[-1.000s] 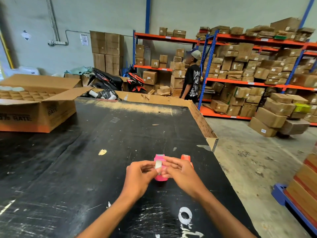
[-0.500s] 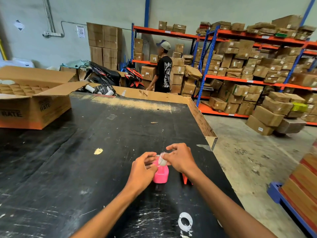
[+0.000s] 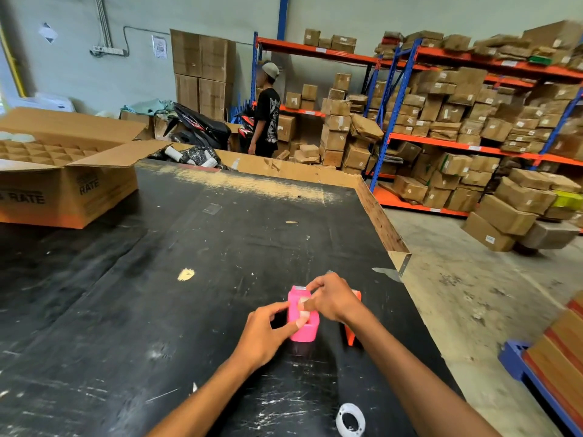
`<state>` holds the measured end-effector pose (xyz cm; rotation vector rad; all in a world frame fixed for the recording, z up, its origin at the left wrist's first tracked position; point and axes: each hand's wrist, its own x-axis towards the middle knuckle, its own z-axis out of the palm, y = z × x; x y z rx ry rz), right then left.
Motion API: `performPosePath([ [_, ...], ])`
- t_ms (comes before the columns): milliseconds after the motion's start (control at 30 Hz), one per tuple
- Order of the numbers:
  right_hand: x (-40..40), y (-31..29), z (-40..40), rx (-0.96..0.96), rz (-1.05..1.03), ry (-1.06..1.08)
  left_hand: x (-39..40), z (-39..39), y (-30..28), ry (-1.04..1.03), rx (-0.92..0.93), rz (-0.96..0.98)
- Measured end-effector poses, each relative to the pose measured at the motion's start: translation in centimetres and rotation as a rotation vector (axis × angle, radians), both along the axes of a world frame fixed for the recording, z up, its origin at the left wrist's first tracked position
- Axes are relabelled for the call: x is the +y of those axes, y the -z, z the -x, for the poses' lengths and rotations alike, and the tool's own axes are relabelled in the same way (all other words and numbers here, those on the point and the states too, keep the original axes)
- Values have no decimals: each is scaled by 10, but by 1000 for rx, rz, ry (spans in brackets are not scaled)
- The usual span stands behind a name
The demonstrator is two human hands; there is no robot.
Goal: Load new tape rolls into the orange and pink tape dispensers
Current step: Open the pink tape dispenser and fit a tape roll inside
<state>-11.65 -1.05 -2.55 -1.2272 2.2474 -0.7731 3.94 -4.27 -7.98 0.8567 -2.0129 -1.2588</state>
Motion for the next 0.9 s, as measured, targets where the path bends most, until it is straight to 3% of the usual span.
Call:
performPosePath([
  [367,-5,-2,9,-69,-104,-133,-5,-1,3,18,-20,0],
  [600,10,3,10,-182,-3,-172,-12,-2,7,34,-38,-41],
  [900,8,5,18,-176,44,-199,-11,6,2,20,-50,-78],
])
